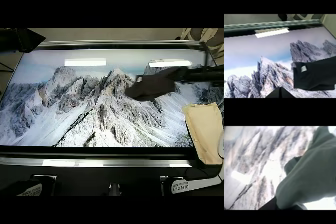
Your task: Fold the shirts.
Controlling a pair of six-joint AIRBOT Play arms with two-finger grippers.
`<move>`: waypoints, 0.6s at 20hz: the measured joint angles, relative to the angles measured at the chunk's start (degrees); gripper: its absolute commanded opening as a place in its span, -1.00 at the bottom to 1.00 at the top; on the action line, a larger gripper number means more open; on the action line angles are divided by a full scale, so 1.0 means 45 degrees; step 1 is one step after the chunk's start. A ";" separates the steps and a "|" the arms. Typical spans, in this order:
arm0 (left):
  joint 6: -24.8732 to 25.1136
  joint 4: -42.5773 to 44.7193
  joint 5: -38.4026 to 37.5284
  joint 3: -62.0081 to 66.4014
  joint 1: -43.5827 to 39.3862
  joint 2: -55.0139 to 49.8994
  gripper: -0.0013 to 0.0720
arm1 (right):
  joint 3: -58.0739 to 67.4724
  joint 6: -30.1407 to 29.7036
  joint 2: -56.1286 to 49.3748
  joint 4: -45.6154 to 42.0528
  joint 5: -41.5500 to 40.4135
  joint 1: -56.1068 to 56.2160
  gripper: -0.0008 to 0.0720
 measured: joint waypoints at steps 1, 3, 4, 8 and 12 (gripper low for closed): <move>0.0029 0.0000 0.0024 0.0000 0.0000 -0.0005 -0.89 | 0.0087 0.0180 0.0398 -0.0262 0.0306 -0.0675 -0.93; 0.0053 0.0000 0.0068 0.0000 0.0000 -0.0015 -0.89 | 0.0185 0.0408 0.1156 -0.0733 0.0918 -0.2074 -0.93; 0.0063 0.0000 0.0073 0.0000 0.0000 -0.0015 -0.89 | 0.0219 0.0476 0.1501 -0.0923 0.1151 -0.2754 -0.93; 0.0126 0.0000 0.0112 0.0000 0.0000 -0.0015 -0.89 | 0.0282 0.0656 0.2511 -0.1331 0.1724 -0.5309 -0.93; 0.0194 0.0000 0.0117 0.0000 0.0000 -0.0015 -0.89 | 0.0291 0.0690 0.3011 -0.1443 0.2263 -0.7368 -0.93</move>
